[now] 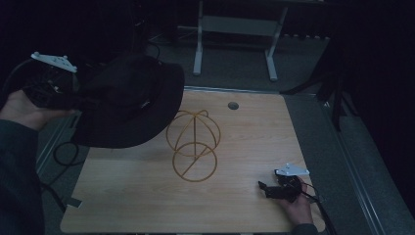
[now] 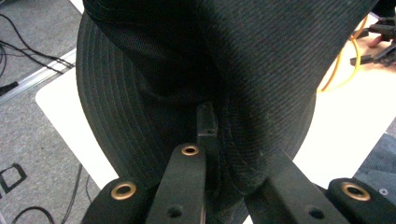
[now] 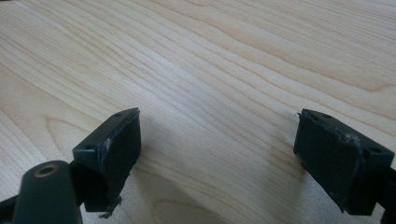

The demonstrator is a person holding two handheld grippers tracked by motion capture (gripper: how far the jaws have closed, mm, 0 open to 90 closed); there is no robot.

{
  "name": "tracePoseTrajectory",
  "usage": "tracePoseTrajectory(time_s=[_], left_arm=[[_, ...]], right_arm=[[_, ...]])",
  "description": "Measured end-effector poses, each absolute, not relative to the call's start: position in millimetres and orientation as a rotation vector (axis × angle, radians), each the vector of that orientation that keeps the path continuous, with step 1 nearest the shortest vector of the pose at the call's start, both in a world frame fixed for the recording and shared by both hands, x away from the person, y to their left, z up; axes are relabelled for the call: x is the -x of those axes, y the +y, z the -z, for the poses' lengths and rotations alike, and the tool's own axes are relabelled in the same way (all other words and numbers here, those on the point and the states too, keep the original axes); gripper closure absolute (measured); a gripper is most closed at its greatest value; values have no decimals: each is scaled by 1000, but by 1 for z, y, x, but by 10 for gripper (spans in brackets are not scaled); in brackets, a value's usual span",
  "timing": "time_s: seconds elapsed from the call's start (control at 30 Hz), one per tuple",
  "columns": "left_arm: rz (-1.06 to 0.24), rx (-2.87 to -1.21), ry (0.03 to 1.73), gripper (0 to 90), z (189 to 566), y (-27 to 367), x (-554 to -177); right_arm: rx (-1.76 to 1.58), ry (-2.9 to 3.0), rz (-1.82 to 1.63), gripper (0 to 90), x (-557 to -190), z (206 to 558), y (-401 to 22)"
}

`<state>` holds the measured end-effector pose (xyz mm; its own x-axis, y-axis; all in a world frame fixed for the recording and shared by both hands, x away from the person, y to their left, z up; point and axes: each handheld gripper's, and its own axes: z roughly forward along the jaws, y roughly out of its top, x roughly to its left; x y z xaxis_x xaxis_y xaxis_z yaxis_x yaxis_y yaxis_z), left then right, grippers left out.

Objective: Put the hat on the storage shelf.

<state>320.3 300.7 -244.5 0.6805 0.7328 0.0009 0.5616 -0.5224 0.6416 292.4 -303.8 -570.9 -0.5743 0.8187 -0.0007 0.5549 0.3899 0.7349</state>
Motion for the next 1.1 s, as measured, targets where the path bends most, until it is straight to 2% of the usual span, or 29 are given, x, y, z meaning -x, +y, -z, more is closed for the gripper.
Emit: tracePoseTrajectory(time_s=[1.1], left_arm=[[-237, -2297, 834, 883, 240, 279, -313]], right_arm=[[-1190, 2289, -1003, 148, -292, 571, -304]])
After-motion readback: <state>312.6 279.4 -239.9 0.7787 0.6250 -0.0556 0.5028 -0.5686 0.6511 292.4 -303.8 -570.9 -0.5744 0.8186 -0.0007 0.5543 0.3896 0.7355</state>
